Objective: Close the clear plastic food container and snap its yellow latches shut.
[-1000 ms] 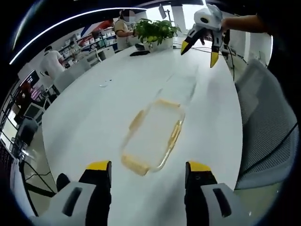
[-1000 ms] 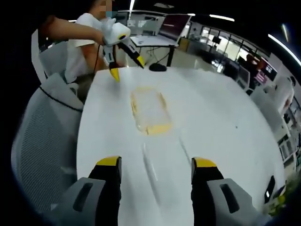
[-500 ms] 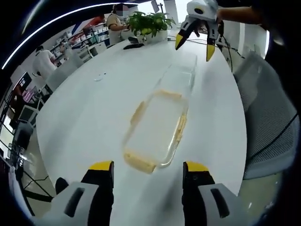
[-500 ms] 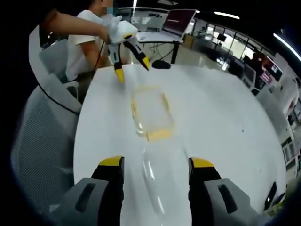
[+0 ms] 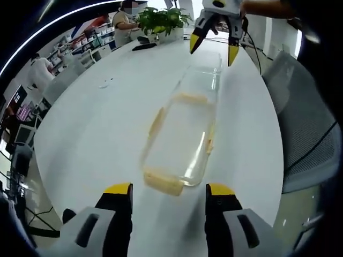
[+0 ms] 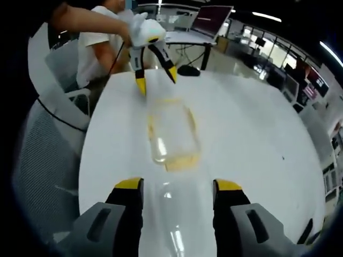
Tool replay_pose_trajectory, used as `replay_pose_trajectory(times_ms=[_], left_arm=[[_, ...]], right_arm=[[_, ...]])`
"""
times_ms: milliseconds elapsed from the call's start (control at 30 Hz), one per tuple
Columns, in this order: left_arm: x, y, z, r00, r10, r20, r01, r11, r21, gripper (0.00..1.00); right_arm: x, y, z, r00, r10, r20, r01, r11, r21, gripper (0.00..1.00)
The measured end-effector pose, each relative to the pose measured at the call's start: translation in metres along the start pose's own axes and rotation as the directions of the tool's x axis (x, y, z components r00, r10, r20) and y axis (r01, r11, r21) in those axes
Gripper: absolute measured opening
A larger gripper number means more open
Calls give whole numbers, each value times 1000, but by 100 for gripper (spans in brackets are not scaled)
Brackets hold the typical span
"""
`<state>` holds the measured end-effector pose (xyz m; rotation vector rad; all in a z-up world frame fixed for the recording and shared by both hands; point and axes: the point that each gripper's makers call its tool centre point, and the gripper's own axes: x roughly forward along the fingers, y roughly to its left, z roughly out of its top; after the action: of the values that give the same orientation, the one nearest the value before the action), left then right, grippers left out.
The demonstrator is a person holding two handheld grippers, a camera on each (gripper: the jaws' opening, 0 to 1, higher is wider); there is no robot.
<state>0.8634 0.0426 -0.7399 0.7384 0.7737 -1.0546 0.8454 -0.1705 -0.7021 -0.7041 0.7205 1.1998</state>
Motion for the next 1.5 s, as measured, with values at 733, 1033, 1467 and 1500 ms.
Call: replay_pose_trajectory(times_ms=[733,1033,1467,1500], left_arm=[[21,12,-6,995,-86,-51,90,993,75,44],[27,9,-9,991,-121,-58,125,988,86,42],[34,10,-8,986,-156,-60,162,980,116,40],[35,11,-8,986,-157,-61,164,980,116,40]], right_arm=[[49,0,8,994,84,-68,-85,996,-21,45],[64,-3,5,988,110,-107,-115,992,-44,43],[83,-5,0,976,136,-171,-151,985,-82,42],[84,-5,0,976,136,-173,-152,985,-83,42]])
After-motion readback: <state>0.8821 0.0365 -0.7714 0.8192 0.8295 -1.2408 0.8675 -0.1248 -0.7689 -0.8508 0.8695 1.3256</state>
